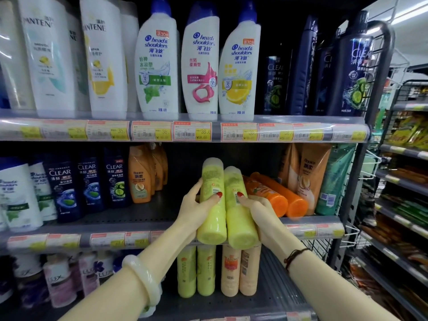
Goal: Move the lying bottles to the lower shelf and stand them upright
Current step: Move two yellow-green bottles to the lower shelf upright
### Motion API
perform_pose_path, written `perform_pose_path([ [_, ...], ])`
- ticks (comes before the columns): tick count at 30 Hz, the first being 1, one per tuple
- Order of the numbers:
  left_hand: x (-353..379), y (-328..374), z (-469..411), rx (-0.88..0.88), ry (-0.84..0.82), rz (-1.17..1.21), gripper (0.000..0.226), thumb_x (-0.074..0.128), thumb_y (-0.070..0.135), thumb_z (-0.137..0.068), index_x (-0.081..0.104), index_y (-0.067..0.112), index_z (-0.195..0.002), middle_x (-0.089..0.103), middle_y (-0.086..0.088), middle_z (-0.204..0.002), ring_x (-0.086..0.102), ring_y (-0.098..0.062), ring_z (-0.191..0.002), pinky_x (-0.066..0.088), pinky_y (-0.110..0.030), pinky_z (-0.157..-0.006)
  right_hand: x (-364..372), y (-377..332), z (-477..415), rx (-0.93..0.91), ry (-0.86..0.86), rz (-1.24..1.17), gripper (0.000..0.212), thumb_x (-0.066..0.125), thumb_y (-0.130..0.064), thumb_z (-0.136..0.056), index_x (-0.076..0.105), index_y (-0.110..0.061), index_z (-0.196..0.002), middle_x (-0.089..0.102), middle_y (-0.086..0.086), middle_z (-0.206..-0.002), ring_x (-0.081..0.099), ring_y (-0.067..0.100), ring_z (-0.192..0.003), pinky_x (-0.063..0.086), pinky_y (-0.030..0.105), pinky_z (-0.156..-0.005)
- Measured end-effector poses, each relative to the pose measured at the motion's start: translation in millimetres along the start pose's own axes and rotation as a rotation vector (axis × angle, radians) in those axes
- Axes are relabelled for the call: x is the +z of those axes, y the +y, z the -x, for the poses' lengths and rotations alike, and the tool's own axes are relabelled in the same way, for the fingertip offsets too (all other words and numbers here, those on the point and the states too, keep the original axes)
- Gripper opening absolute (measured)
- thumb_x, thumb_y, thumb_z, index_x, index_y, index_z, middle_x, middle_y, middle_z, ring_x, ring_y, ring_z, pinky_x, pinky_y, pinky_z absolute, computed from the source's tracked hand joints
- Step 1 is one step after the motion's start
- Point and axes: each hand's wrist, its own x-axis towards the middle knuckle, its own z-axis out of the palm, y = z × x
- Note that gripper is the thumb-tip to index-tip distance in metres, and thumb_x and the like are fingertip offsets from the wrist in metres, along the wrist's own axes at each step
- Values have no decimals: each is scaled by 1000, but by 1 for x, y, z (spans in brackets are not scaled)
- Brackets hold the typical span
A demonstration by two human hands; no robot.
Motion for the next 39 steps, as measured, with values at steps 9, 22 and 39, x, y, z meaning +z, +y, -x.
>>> perform_pose_path([
  [9,-5,-1,-4,-114,-14,45,80,71,13,-82,27,19,-149,58,-13,-126,66,-28,-101,55,-48,-87,-3,4,1,-14,-32,-108,36,65,-18,-87,57,0,-118,71,20,-105,71,34,-91,59,40,-67],
  [22,-27,14,5,-175,-169,-1,50,69,7,-81,45,11,-125,65,-16,-107,68,-27,-86,55,-39,-66,-20,-18,12,-78,-276,50,47,66,10,-78,48,-7,-118,66,19,-112,67,33,-101,54,52,-87],
  [39,-54,23,21,-103,-282,-118,54,69,-13,-72,53,8,-118,66,-18,-116,66,-33,-104,55,-52,-86,-9,-25,29,-130,-372,200,59,65,18,-73,52,-8,-124,64,14,-121,64,31,-111,53,50,-93],
])
